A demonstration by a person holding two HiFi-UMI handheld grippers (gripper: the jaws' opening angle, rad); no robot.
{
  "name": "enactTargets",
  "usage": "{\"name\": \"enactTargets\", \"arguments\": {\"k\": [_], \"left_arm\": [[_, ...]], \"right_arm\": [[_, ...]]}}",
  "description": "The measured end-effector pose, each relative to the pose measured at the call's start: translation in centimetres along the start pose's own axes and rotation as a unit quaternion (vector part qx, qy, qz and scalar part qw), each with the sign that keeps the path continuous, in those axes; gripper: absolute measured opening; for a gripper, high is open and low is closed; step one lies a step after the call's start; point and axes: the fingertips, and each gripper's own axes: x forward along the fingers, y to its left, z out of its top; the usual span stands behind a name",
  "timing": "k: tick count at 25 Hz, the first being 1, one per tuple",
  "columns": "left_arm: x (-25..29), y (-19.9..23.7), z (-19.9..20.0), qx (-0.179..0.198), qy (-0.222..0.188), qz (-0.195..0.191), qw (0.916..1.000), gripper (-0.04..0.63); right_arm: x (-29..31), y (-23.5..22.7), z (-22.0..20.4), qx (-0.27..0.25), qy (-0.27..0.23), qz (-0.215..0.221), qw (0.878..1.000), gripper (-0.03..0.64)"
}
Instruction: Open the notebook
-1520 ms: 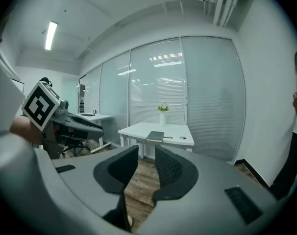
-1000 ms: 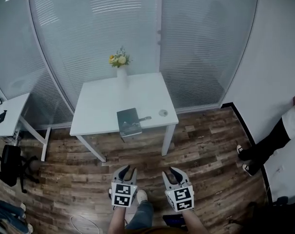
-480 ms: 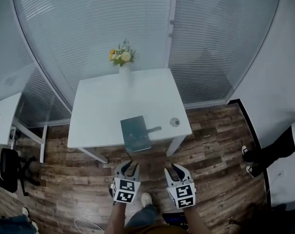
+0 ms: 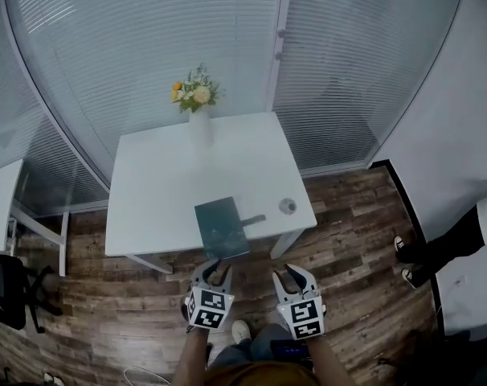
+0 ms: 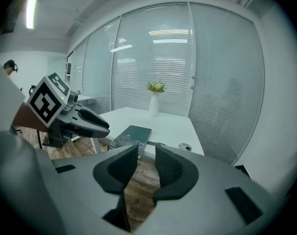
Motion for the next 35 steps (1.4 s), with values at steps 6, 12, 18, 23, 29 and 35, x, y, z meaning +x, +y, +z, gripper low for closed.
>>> {"name": "enactTargets", "arguments": {"k": [6, 12, 18, 23, 29, 35], "left_arm": [[0.9, 0.5, 0.2, 0.006, 0.002, -0.003, 1.0, 0.117], [1.4, 0.7, 0.3, 0.013, 0.008, -0.002, 0.9999, 0.117], [2.5, 0.8, -0.5, 0.019, 0.025, -0.005, 0.9995, 0.117], [3.8, 0.9, -1.4, 0.026, 0.05, -0.011, 0.9983, 0.122], [5.5, 1.2, -2.8, 0.055, 0.082, -0.017, 0.995, 0.134], [7.4, 1.1, -4.0, 0.089, 0.105, -0.024, 0.9902, 0.159]], "right_arm": [[0.9, -0.2, 0.7, 0.006, -0.006, 0.004, 1.0, 0.123], [1.8, 0.4, 0.8, 0.004, -0.012, 0.02, 1.0, 0.123], [3.7, 0.1, 0.3, 0.011, -0.003, 0.032, 0.999, 0.123], [5.5, -0.4, -0.2, 0.012, 0.012, 0.045, 0.999, 0.123], [7.6, -0.6, -1.1, 0.013, 0.03, 0.059, 0.998, 0.123], [8.5, -0.7, -2.0, 0.016, 0.042, 0.066, 0.997, 0.123]]}}
